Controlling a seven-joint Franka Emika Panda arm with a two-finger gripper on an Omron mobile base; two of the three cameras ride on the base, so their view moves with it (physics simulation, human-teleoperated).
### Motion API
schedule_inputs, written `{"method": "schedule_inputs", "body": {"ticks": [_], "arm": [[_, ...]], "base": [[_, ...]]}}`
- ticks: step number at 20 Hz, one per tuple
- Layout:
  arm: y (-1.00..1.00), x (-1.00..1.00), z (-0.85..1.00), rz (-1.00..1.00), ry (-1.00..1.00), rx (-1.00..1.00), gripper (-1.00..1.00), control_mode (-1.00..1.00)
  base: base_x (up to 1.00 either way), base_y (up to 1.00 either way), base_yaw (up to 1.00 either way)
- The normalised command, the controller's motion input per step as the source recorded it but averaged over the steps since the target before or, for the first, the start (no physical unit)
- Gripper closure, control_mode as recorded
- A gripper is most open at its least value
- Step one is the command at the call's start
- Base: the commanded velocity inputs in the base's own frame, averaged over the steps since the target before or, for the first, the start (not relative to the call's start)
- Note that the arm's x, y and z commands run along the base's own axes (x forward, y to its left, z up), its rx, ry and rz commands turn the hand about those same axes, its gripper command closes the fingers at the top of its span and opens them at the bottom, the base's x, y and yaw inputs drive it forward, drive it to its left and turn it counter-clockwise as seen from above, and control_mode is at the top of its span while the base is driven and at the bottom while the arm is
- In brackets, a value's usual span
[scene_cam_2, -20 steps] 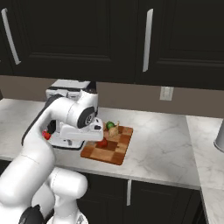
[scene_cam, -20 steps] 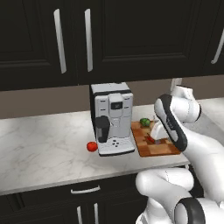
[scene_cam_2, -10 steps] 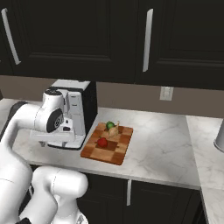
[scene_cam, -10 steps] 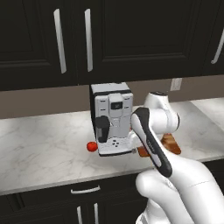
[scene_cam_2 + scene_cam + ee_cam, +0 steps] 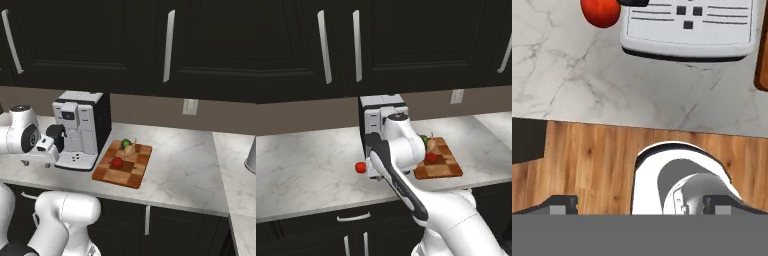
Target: Place the avocado, onion, tomato, and bell pepper on the cutting board.
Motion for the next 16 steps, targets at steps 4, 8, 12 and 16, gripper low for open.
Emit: {"method": "schedule_inputs", "body": {"ticks": [4,8,12,16], "arm": [[0.82,0.38,0.00,-0.38,0.00,-0.11,-1.00,-1.00],[0.87,0.46,0.00,-0.42,0.00,-0.09,-1.00,-1.00],[0.78,0.68,-0.04,-0.42,0.00,-0.06,-1.00,-1.00],[0.66,0.78,-0.20,-0.37,0.00,0.00,-1.00,-1.00]], "base": [[0.00,0.00,0.00],[0.00,0.00,0.00],[0.00,0.00,0.00],[0.00,0.00,0.00]]}}
